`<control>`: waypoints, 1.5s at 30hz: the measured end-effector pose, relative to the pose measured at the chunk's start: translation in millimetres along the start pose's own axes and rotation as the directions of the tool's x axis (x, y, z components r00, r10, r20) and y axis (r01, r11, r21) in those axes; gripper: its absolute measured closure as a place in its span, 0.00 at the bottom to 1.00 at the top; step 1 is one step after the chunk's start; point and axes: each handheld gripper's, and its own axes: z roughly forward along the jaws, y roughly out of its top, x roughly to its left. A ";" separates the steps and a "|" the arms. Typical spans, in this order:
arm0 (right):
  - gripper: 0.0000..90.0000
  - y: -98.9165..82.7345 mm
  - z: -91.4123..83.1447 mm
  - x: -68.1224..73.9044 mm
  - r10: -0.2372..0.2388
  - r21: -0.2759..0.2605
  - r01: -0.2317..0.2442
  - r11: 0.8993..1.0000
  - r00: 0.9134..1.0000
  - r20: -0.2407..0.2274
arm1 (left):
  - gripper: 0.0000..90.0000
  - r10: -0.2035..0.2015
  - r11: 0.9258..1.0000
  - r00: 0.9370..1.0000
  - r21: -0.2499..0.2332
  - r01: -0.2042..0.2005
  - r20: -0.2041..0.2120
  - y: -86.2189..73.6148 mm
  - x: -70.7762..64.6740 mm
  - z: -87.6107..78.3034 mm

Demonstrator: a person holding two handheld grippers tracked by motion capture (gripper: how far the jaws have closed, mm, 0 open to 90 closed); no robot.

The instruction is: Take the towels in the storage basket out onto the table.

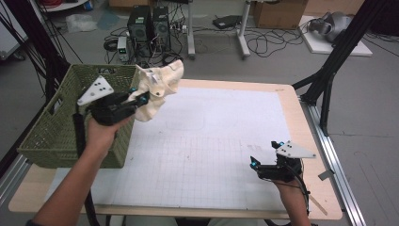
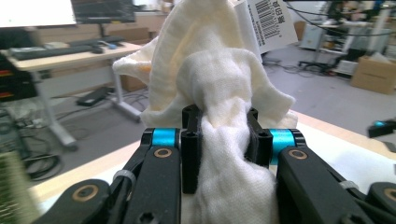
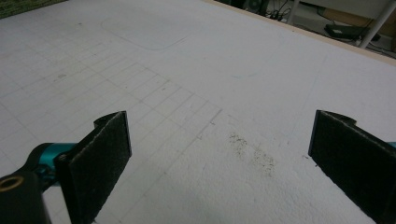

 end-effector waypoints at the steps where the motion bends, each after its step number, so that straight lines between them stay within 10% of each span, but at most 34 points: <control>1: 0.05 0.0 0.0 0.1 0.003 0.000 -0.003 1.000 1.000 -0.001 | 0.81 -0.002 1.000 1.000 0.004 0.002 0.018 -2.9 -4.6 5.4; 19: 0.06 -2.8 -1.1 -3.9 0.019 0.004 -0.019 1.000 1.000 0.009 | 0.80 -0.008 0.990 0.987 0.141 -0.015 0.163 -79.0 -67.7 100.8; 26: 0.06 -3.9 -0.6 -4.1 0.015 0.010 -0.015 1.000 1.000 0.018 | 0.78 -0.011 0.973 0.987 0.229 -0.027 0.161 -106.0 -77.2 122.4; 28: 0.06 -3.7 -1.2 -4.6 0.015 0.007 -0.016 1.000 1.000 0.027 | 0.78 -0.014 0.958 0.986 0.285 -0.034 0.165 -116.9 -81.3 129.9; 38: 0.06 -4.4 -1.2 -4.8 0.017 0.009 -0.017 1.000 1.000 0.022 | 0.62 -0.048 0.937 0.991 0.349 0.003 0.121 -137.0 -82.0 133.0; 45: 0.06 -5.0 0.0 -4.0 0.017 0.017 -0.017 1.000 1.000 0.022 | 0.29 -0.080 0.950 0.995 0.308 0.056 0.064 -125.5 -69.0 103.4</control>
